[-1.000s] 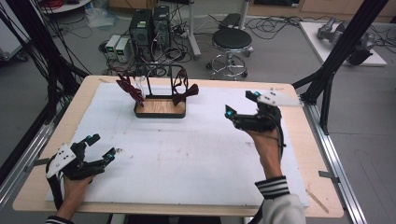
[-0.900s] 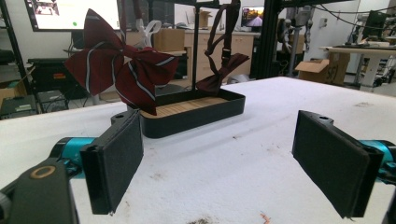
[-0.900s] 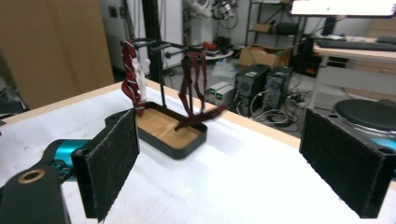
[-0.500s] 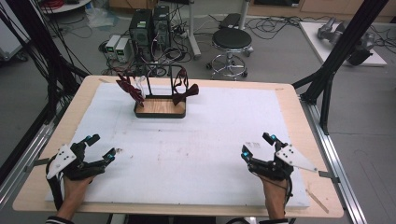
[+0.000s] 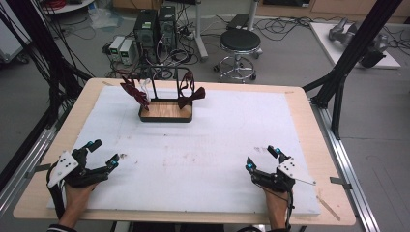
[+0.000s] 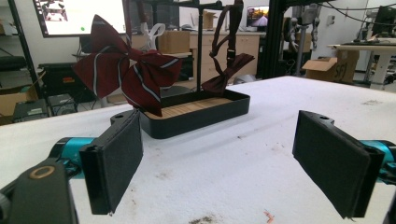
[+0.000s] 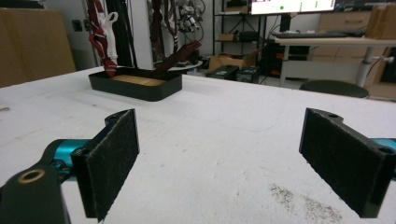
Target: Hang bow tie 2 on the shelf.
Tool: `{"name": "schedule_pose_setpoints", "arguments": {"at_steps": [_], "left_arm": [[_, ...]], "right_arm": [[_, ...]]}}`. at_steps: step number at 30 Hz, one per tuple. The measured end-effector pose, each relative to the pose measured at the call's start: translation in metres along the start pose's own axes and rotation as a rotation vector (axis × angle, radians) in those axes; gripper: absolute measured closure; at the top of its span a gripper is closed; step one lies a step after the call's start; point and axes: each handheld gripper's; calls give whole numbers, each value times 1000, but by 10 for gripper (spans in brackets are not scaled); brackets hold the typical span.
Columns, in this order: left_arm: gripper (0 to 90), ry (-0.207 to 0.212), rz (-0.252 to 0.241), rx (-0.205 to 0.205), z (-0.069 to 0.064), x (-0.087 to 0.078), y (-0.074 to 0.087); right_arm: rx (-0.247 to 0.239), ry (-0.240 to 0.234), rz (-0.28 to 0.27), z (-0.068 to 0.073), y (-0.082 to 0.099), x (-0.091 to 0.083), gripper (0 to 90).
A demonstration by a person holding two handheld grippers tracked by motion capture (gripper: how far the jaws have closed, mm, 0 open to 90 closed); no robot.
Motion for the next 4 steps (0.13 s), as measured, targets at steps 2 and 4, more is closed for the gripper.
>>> {"name": "schedule_pose_setpoints", "arguments": {"at_steps": [2,4], "left_arm": [[165,0,1,1,0,0,0],[165,0,2,-1,0,0,0]], "right_arm": [[1,-1,-2,1,1,0,111],[-4,-4,-19,0,2,0,112]]}}
Point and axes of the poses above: each handheld gripper's, and its own axes: x roughly forward along the jaws, y roughly out of its underside, z roughly to its left, and after that the axes turned 11 degrees about z, right-handed
